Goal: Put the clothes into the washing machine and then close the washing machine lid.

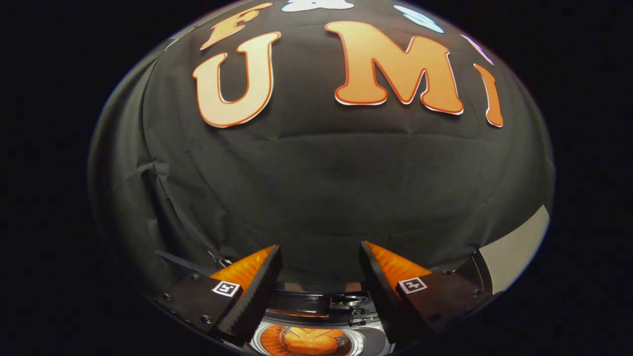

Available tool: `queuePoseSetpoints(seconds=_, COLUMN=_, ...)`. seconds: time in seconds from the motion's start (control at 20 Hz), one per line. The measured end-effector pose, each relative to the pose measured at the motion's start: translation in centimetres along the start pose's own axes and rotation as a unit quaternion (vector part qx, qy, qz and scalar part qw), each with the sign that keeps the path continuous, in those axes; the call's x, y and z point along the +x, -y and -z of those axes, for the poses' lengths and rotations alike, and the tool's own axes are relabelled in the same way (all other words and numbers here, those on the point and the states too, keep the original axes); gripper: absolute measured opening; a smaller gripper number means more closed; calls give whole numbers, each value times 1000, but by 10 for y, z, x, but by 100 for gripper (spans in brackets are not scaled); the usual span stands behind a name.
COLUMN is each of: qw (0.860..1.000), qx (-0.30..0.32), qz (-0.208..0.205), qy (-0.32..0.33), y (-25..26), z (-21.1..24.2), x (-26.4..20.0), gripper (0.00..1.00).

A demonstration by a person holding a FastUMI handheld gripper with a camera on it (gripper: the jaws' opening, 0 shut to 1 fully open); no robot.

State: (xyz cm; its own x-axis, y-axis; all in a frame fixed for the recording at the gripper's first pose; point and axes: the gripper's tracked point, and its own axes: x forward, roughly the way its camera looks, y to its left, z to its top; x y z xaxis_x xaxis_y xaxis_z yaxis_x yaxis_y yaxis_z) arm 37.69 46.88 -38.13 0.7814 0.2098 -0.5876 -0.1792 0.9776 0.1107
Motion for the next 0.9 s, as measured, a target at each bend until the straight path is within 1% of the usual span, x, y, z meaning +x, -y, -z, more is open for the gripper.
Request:
queuePoseSetpoints(seconds=0.3, qw=1000, qx=-9, qz=2, qy=25, y=0, z=-1, x=-4, gripper=100)
queuePoseSetpoints(seconds=0.75, qw=999, qx=-11, qz=-2, qy=33, y=1, z=1, x=-13, gripper=100)
queuePoseSetpoints(seconds=0.9, qw=999, qx=-13, qz=-5, qy=37, y=1, z=6, x=-23, gripper=99)
